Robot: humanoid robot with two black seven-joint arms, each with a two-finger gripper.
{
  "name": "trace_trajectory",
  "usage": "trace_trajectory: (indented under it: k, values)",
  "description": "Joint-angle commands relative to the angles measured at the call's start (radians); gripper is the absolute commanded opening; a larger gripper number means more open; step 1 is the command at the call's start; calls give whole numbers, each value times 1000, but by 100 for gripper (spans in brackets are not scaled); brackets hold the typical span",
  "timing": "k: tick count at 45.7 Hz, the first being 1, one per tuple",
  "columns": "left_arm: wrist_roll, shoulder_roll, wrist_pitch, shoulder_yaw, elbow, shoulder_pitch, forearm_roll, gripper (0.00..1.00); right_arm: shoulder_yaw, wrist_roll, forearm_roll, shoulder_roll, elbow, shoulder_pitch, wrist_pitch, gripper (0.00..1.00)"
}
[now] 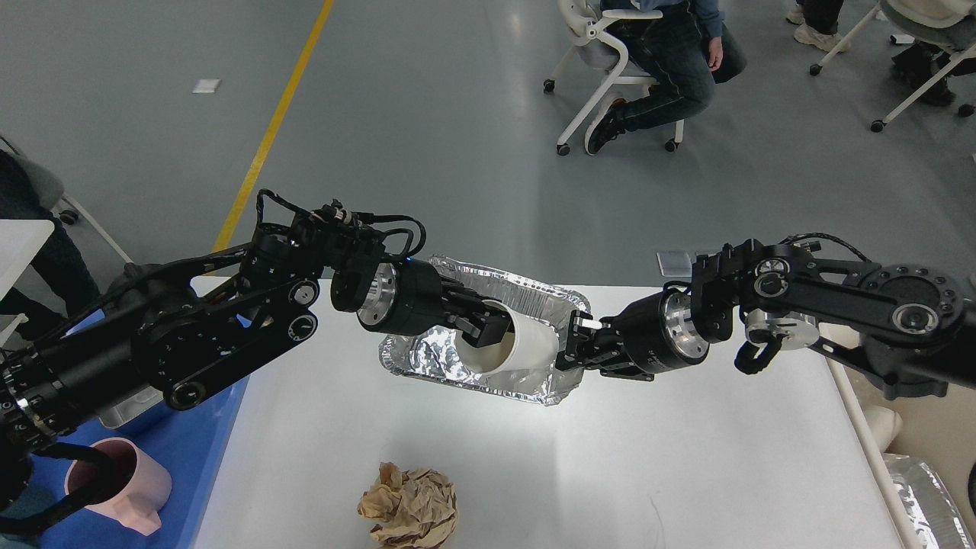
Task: Tidy desktop
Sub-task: 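Lower the paper cup into the foil tray held by the right gripper, then open the left gripper and withdraw it from the cup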
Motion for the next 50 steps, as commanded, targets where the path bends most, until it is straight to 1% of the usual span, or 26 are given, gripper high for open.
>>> trace_trajectory:
  k: [1, 21, 31, 39, 44, 46, 47, 49, 50]
  values:
    - [0, -1, 36, -1, 0, 1, -1, 54, -1, -1, -1, 3, 0, -1, 0, 0]
    - [4, -14, 138, -8, 9, 2, -5, 55, -1, -1, -3, 10, 0, -1, 0, 0]
    - [6, -36, 203, -6, 46, 2, -4, 56, -1, -1, -3, 10, -1, -1, -2, 0]
    - [8, -45, 235, -9, 52, 2, -5, 57, -1, -1, -3, 10, -1, -2, -2, 0]
    - [8, -44, 237, -12, 52, 2, -7, 59, -1, -1, -3, 10, -1, -2, -2, 0]
    - [6, -44, 237, -17, 52, 2, -7, 62, -1, -1, -3, 9, -1, -2, -2, 0]
    - [6, -44, 237, -18, 52, 2, -9, 66, -1, -1, -3, 9, -1, -2, -2, 0]
    - [6, -40, 237, -20, 52, 2, -9, 78, -1, -1, -3, 9, -1, -2, -2, 0]
    - [6, -34, 238, -24, 51, 2, -12, 88, -1, -1, -3, 9, -1, -2, -2, 0]
